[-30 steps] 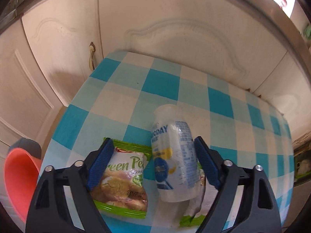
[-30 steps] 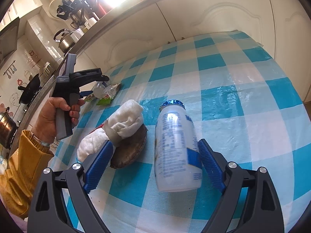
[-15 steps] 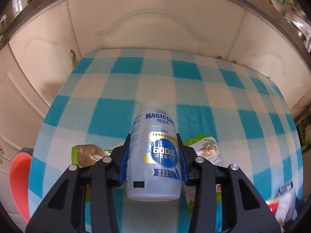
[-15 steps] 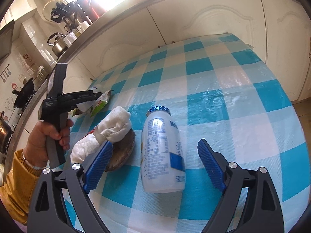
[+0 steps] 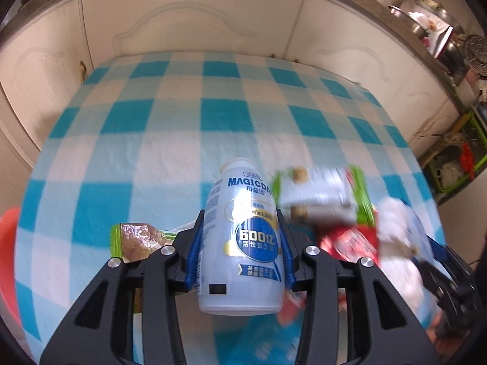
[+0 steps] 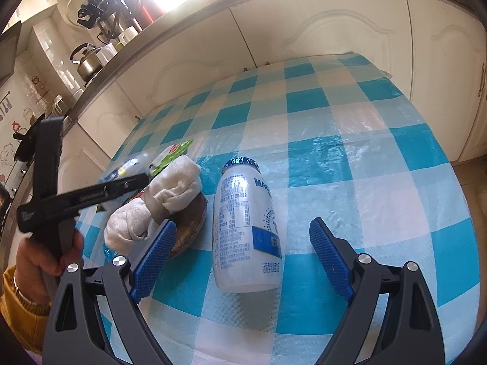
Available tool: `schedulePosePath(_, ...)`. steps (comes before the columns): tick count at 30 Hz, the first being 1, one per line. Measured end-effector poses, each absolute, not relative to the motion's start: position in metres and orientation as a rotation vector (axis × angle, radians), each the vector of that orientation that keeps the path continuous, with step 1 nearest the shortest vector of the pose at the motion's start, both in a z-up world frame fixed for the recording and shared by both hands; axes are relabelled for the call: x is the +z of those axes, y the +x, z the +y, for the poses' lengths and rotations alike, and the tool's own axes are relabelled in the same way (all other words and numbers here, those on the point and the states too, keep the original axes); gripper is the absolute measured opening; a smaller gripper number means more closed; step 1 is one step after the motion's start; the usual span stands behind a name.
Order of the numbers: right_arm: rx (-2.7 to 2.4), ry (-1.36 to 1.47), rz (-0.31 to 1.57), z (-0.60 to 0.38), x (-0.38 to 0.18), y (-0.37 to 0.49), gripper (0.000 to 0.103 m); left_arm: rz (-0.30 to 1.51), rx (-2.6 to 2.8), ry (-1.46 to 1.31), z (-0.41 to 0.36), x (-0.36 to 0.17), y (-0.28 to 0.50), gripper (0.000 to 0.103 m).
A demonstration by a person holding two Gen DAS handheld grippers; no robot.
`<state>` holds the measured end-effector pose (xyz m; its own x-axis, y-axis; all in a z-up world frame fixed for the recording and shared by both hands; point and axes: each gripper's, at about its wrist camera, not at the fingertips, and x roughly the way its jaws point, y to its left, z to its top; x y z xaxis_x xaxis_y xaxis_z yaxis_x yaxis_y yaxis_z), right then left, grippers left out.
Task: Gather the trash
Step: 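Carry both white bottles from the table over the red bucket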
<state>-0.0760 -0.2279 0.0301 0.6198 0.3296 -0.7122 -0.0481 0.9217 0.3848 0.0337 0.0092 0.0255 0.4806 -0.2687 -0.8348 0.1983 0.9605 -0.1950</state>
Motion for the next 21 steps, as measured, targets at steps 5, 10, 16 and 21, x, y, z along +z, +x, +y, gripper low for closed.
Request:
schedulePosePath(5,0.215,0.344,0.884,-0.229,0.028,-0.076,0.088,1.014,-0.345,-0.120,0.011,0.026,0.018,0.049)
schedulePosePath(10,0.211,0.325,0.886,-0.227,0.029,-0.076,0.088,0.968,-0.350,-0.135,0.016,0.029,0.010,0.053)
schedulePosePath(16,0.189,0.293,0.902,-0.223,0.028,-0.076,0.068,0.952,-0.344,-0.140,0.019,0.029,0.009,0.043)
schedulePosePath(21,0.159,0.254,0.914,-0.220,0.027,-0.077,0.045,0.935,-0.349,-0.172,0.024,0.032,0.006,0.043)
